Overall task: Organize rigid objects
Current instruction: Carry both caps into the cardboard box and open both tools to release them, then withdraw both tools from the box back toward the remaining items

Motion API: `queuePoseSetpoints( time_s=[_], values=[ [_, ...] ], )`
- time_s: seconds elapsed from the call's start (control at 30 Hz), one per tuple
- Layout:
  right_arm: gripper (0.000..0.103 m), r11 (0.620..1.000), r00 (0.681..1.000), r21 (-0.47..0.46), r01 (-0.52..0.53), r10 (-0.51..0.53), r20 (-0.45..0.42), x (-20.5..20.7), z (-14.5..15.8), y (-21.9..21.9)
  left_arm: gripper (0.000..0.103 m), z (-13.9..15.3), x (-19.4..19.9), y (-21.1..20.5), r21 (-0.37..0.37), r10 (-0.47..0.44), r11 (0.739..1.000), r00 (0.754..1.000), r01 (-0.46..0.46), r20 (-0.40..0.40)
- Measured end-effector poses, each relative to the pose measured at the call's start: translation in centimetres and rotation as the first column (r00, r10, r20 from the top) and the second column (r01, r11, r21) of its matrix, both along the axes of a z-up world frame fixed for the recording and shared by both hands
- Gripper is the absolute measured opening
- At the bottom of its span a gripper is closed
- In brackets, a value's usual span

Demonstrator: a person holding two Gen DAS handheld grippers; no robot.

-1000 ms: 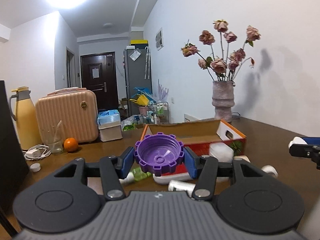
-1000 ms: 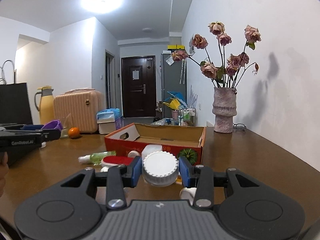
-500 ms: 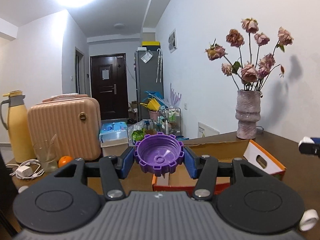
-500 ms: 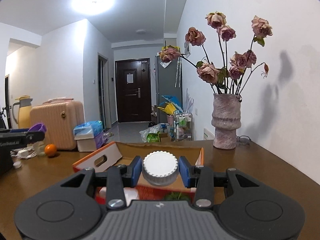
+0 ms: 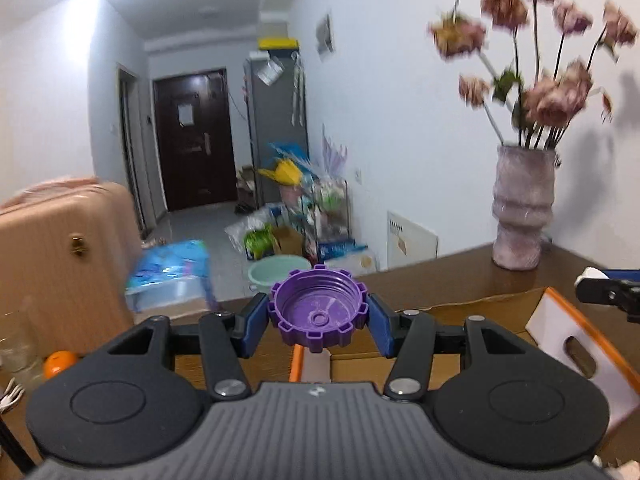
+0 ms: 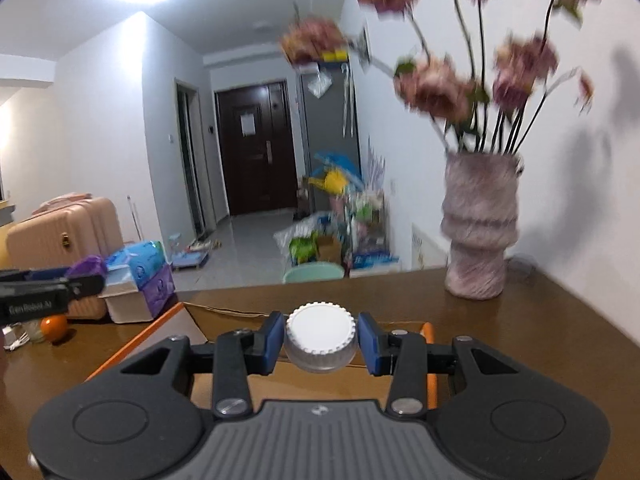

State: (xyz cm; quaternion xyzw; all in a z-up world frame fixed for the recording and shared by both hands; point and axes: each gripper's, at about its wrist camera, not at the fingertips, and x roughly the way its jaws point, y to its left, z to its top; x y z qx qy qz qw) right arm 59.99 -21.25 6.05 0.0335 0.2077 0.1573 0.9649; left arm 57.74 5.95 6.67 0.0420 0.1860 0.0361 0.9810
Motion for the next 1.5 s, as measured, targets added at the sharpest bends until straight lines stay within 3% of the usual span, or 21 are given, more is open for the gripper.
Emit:
queuePoseSetpoints(
  time_s=[0.2, 0.3, 0.47, 0.57, 0.63, 0.77, 0.87, 0.9, 0.93, 1.0, 1.1, 1.3, 1.47, 1.5],
  values=[
    [0.040, 0.999, 0.989, -0.035, 0.029, -0.034, -0.147, 7.4, -3.1, 1.4, 0.054, -3.9, 8.0, 0.0, 0.012, 0.002, 1.000, 0.980, 0.001, -0.200],
    [0.040, 0.987, 0.981, -0.153, 0.055, -0.082, -0.177, 9.8, -4.8, 2.5, 0.054, -5.7, 10.2, 0.2, 0.058, 0.064, 0.997, 0.966, -0.051, -0.250],
    [0.040, 0.977, 0.957, -0.208, 0.042, -0.099, -0.273, 12.5, -6.0, 2.8, 0.062, -6.7, 11.9, 0.0, 0.026, 0.080, 0.997, 0.942, -0.076, -0.325],
    [0.054, 0.977, 0.952, -0.211, 0.036, -0.098, -0.290, 13.3, -6.3, 2.5, 0.068, -6.8, 11.4, -0.4, 0.026, 0.083, 0.997, 0.946, -0.078, -0.315],
    [0.062, 0.982, 0.955, -0.187, 0.035, -0.088, -0.283, 13.3, -6.2, 2.1, 0.074, -6.5, 11.3, -0.2, -0.013, 0.068, 0.997, 0.951, -0.075, -0.300],
    [0.066, 0.987, 0.959, -0.153, 0.038, -0.080, -0.273, 12.7, -5.5, 1.8, 0.074, -4.9, 10.7, 0.1, -0.033, 0.043, 0.998, 0.953, -0.056, -0.301],
    [0.067, 0.991, 0.960, -0.133, 0.029, -0.065, -0.274, 11.7, -3.6, 1.6, 0.076, -2.7, 9.3, -0.1, -0.026, 0.029, 0.999, 0.955, -0.038, -0.296],
    [0.068, 0.991, 0.960, -0.132, 0.026, -0.061, -0.271, 11.2, -2.7, 1.5, 0.083, -1.9, 8.8, -0.2, -0.028, 0.028, 0.999, 0.956, -0.038, -0.292],
    [0.074, 0.990, 0.962, -0.139, 0.022, -0.059, -0.268, 10.8, -2.0, 1.4, 0.088, -1.0, 8.0, -0.2, -0.026, 0.032, 0.999, 0.958, -0.041, -0.285],
    [0.083, 0.984, 0.961, -0.178, 0.004, -0.053, -0.270, 9.6, -0.3, 1.2, 0.088, 0.7, 6.5, -0.3, -0.010, 0.035, 0.999, 0.964, -0.039, -0.264],
    [0.085, 0.974, 0.962, -0.228, -0.009, -0.054, -0.268, 7.5, 1.7, 0.6, 0.090, 2.9, 4.0, -0.4, 0.000, 0.037, 0.999, 0.968, -0.038, -0.246],
    [0.088, 0.982, 0.959, -0.186, -0.019, -0.035, -0.283, 3.1, 4.5, -1.4, 0.095, 5.4, -0.6, -0.7, -0.030, 0.031, 0.999, 0.974, -0.039, -0.223],
    [0.090, 0.990, 0.976, -0.143, 0.002, -0.033, -0.216, -1.0, 5.8, -2.4, 0.098, 5.8, -4.5, -1.4, -0.043, 0.058, 0.997, 0.988, -0.064, -0.144],
    [0.096, 0.991, 0.982, -0.132, 0.008, -0.033, -0.189, -1.9, 6.0, -2.5, 0.102, 5.8, -5.2, -1.3, -0.051, 0.056, 0.997, 0.990, -0.064, -0.129]
  ],
)
